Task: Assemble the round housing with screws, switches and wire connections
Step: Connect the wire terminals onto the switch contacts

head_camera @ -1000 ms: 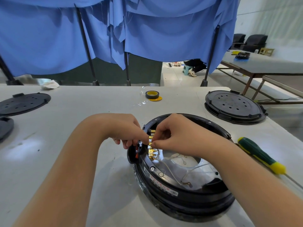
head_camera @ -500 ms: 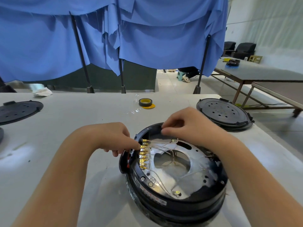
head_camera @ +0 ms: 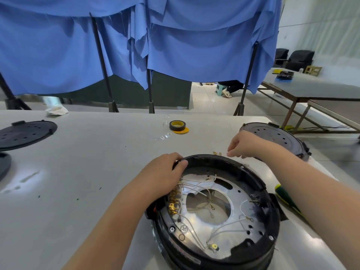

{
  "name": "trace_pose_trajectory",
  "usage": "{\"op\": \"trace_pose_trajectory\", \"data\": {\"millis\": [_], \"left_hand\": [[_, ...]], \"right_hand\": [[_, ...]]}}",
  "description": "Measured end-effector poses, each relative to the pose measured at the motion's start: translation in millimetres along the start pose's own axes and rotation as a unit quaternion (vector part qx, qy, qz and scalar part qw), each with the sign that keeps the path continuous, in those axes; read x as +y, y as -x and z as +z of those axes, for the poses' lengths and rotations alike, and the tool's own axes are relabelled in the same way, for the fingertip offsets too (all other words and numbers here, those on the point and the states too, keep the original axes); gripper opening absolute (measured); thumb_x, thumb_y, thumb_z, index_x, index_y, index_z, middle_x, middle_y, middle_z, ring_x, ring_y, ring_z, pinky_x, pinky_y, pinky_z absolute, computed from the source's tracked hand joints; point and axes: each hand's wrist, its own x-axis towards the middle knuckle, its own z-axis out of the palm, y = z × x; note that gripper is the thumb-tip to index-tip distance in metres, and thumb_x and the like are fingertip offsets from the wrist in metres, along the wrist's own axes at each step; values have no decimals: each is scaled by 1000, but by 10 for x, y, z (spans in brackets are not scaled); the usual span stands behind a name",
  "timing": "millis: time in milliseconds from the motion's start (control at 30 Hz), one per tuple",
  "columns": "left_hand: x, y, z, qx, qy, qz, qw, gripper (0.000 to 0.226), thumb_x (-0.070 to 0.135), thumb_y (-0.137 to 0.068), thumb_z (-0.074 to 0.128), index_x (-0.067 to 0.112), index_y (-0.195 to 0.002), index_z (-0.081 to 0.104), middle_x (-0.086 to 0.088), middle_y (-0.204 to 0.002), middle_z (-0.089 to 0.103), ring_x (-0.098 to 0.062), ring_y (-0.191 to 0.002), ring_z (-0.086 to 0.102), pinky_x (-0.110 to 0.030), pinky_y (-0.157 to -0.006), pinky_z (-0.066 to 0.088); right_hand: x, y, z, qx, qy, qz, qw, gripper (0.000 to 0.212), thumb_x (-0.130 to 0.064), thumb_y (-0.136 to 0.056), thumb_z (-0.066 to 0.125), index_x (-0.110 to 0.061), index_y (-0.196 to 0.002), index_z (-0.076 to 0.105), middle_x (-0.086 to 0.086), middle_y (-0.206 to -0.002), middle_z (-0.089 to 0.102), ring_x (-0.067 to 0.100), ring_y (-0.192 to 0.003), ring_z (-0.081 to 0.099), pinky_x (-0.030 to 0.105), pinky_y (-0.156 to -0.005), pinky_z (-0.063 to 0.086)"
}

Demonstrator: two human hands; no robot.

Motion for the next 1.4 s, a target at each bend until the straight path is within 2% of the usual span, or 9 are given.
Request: {"op": "trace_pose_trajectory", "data": {"millis": [167, 300, 433, 500, 567, 667, 933, 1133, 1400], "left_hand": [[-46, -39, 63, 25, -7, 6, 1000, 30, 37, -102, 35, 24, -115, 59, 1, -110, 64, -17, -99, 56, -33, -84, 45], [-73, -52, 78, 20, -6, 6, 1000, 31, 37, -103, 32, 25, -114, 58, 1, -107, 64, -16, -96, 55, -29, -79, 42], [-76, -45, 76, 18, -7, 5, 1000, 32, 38, -103, 31, 25, -112, 59, 1, -106, 64, -16, -95, 55, -30, -79, 42], [-74, -36, 71, 16, -7, 2, 1000, 32, 39, -103, 31, 25, -111, 58, 2, -105, 64, -15, -94, 55, -29, -78, 42], [-65, -35, 68, 13, -7, -1, 1000, 33, 40, -103, 31, 25, -112, 59, 2, -105, 64, -15, -95, 55, -29, -79, 42], [-56, -40, 65, 12, -6, -2, 1000, 35, 41, -103, 30, 24, -112, 59, 2, -105, 63, -15, -95, 55, -29, -78, 41], [-69, -30, 60, 5, 2, -8, 1000, 37, 44, -102, 29, 24, -110, 59, 3, -104, 64, -15, -94, 56, -30, -79, 43], [-58, -26, 51, 1, -2, -8, 1000, 39, 46, -102, 29, 23, -110, 60, 2, -104, 64, -16, -96, 56, -33, -83, 46], [-61, -29, 53, 2, -7, -13, 1000, 39, 49, -101, 29, 25, -104, 60, 3, -99, 63, -17, -93, 57, -34, -81, 46]], "right_hand": [[5, -145, 156, -30, 50, 26, 998, 10, -9, -84, 67, -5, -92, 72, 11, -93, 70, 27, -86, 66, 35, -80, 57], [25, -201, 212, -38, 41, 41, 998, 6, -7, -84, 64, -6, -87, 70, 10, -83, 68, 18, -66, 59, 29, -69, 53], [35, -221, 251, -57, 16, 73, 996, 28, -2, -83, 57, 13, -106, 65, 29, -101, 68, 29, -77, 63, 29, -64, 44], [28, -204, 252, -49, 23, 81, 995, 15, 0, -81, 55, 8, -84, 67, 23, -73, 63, 26, -64, 54, 26, -56, 40], [38, -197, 227, -45, 15, 93, 995, 17, 1, -79, 54, -5, -63, 52, 11, -56, 47, 23, -52, 44, 23, -49, 37], [63, -187, 177, -44, -17, 90, 995, 2, -2, -81, 59, -3, -80, 61, 14, -70, 56, 26, -64, 53, 30, -62, 47], [159, -193, 120, -41, -58, 83, 994, 26, -7, -85, 62, 10, -105, 66, 13, -77, 61, 22, -68, 58, 28, -66, 57], [206, -171, 109, -35, -82, 98, 991, 28, -5, -84, 58, 9, -107, 63, 14, -82, 61, 22, -71, 60, 34, -76, 57], [285, -154, 87, -29, -126, 95, 987, 11, -11, -88, 62, -3, -92, 68, 8, -82, 69, 16, -66, 65, 28, -66, 59]]}}
